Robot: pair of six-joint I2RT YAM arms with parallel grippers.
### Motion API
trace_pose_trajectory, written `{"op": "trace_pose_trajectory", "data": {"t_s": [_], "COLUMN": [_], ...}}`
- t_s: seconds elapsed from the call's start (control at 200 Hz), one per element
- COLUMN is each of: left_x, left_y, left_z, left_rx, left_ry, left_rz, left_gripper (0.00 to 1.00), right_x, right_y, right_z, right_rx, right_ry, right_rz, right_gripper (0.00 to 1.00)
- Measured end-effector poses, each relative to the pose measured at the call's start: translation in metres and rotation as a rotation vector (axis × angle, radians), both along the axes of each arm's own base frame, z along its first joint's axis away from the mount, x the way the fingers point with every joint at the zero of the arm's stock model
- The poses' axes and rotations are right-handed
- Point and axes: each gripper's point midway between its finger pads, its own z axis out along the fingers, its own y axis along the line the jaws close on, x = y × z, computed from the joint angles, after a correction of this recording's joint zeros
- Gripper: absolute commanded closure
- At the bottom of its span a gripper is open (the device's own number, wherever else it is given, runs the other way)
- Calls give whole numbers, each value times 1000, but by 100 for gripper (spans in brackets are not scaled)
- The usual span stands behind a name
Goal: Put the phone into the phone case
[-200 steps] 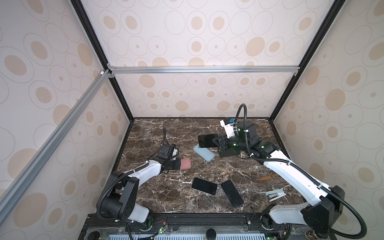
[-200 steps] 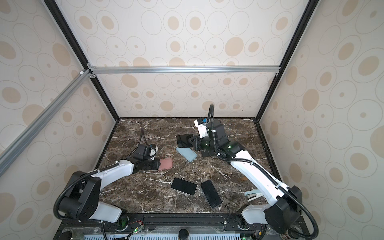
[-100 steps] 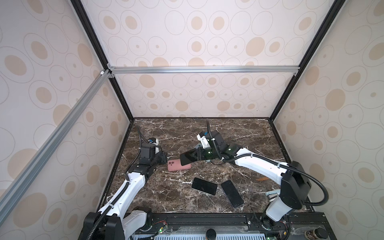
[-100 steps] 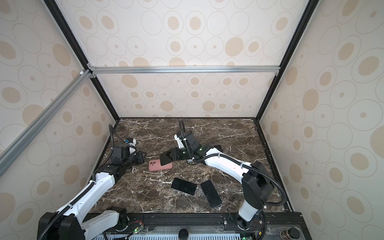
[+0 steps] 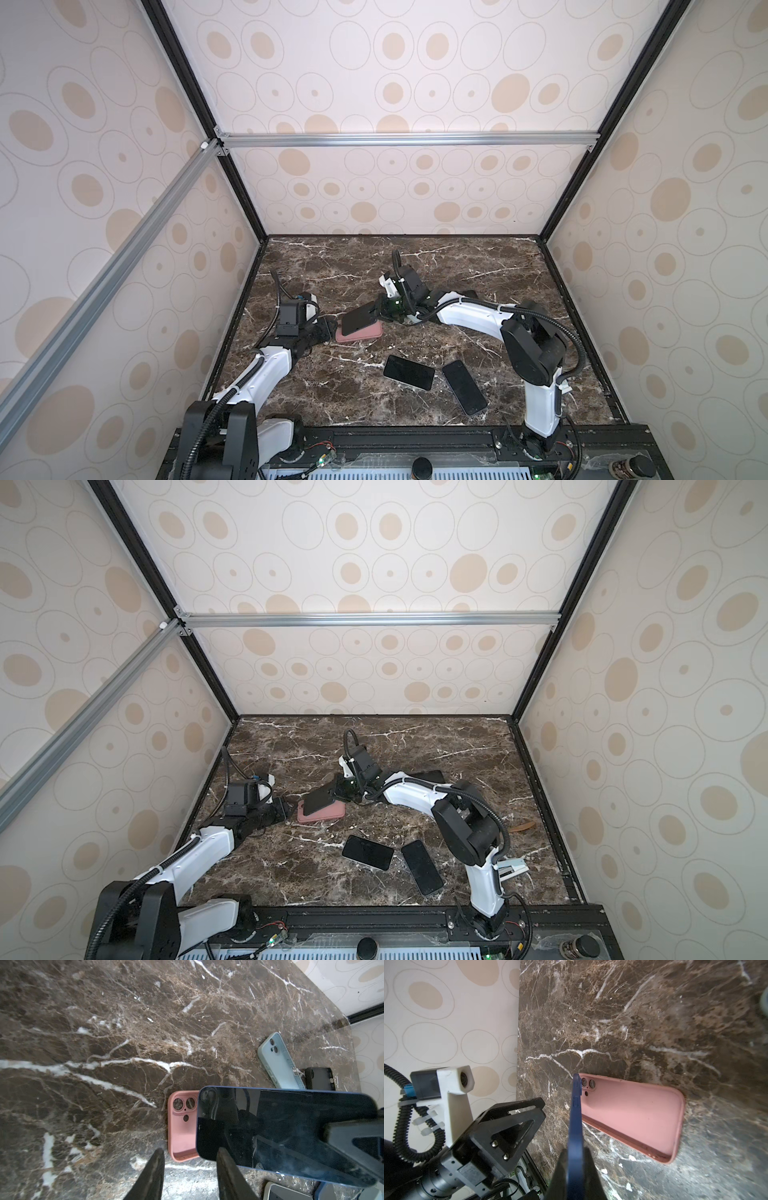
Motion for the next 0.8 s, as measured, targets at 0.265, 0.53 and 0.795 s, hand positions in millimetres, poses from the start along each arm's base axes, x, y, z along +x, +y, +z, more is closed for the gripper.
{"op": "trace_pose_trajectory", "data": {"t_s": [0.265,0.53,0.795], "left_x": [1,-1,-7], "left_y": [-3,-5,-7], "left_z": [-12,-27,-50], "left_rx": [-12,-35,-43], "left_ry": [35,90,175], "left_rz": [-9,-8,-11], "left_gripper": [57,63,70], "right_x": [4,5,1], "right_y": [-1,-3,4], "right_z": [-2,-25,-30], "right_rx": [28,19,39], "right_ry": [41,101,131], "right_rz": [-6,12,59], "right_gripper": [100,100,100]}}
